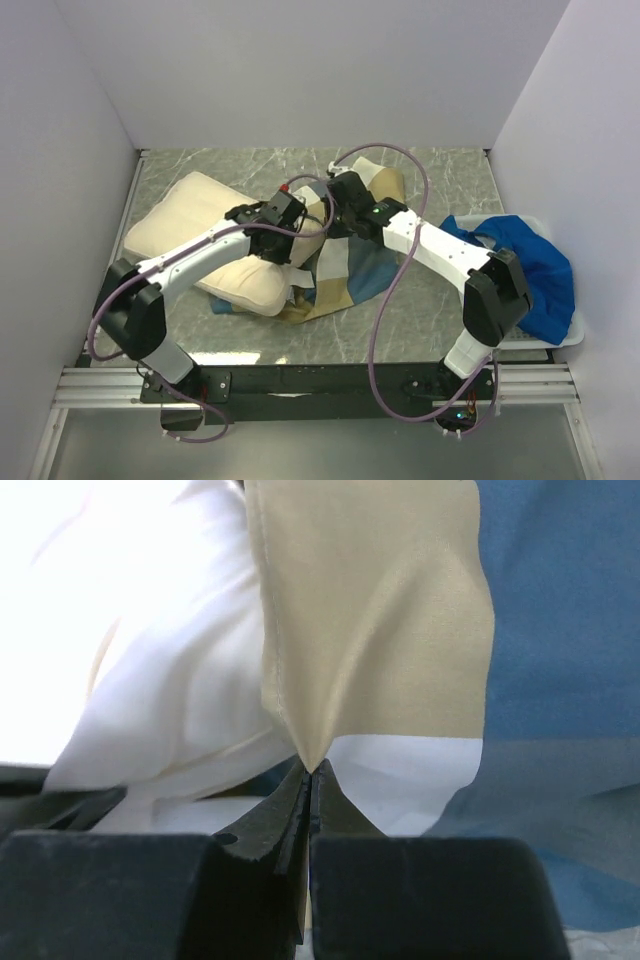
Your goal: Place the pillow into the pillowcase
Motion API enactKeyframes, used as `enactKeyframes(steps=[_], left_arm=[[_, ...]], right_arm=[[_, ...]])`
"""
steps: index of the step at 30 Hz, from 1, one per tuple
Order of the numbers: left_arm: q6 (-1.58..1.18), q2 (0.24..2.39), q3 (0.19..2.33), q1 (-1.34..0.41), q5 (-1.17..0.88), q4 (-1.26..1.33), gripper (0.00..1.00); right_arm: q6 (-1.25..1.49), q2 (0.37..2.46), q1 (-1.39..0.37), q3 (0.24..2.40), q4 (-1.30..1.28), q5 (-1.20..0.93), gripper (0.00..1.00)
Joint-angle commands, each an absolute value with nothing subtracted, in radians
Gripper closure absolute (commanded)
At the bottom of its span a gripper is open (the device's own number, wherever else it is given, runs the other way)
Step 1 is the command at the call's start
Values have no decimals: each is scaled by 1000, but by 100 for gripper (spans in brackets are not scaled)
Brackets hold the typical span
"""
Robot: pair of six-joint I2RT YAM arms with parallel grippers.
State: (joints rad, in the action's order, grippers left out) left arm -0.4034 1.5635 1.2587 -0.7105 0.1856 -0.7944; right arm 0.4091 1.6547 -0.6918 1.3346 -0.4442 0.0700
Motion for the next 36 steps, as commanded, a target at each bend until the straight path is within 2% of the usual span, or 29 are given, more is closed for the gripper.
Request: enactKeyframes(steps=[1, 7, 11, 16, 20, 24, 27, 36], left_arm=[[-354, 1624, 1396, -718, 129, -758, 99], [-319, 1744, 1564, -710, 57, -775, 99], [-318, 1812, 1649, -666, -75, -758, 99], [-409, 1825, 1585, -589, -273, -594, 99], [-523, 1830, 1482, -543, -336, -390, 99], [-728, 1824, 1356, -528, -298, -197, 99], [-849, 1818, 1267, -528, -186, -83, 99], [-1060, 1775, 1118, -574, 103, 77, 99]], right_arm=[[379, 1583, -732, 1318, -446, 80, 100], [377, 1529, -744, 1267, -411, 13, 100], [377, 1502, -744, 1247, -385, -55, 100], [391, 1480, -742, 1213, -345, -153, 100], [396, 1471, -741, 1181, -328, -206, 100], [399, 1465, -736, 1161, -315, -265, 100], [403, 1463, -729, 1151, -308, -301, 100], [463, 1456, -689, 1158, -287, -387, 100]])
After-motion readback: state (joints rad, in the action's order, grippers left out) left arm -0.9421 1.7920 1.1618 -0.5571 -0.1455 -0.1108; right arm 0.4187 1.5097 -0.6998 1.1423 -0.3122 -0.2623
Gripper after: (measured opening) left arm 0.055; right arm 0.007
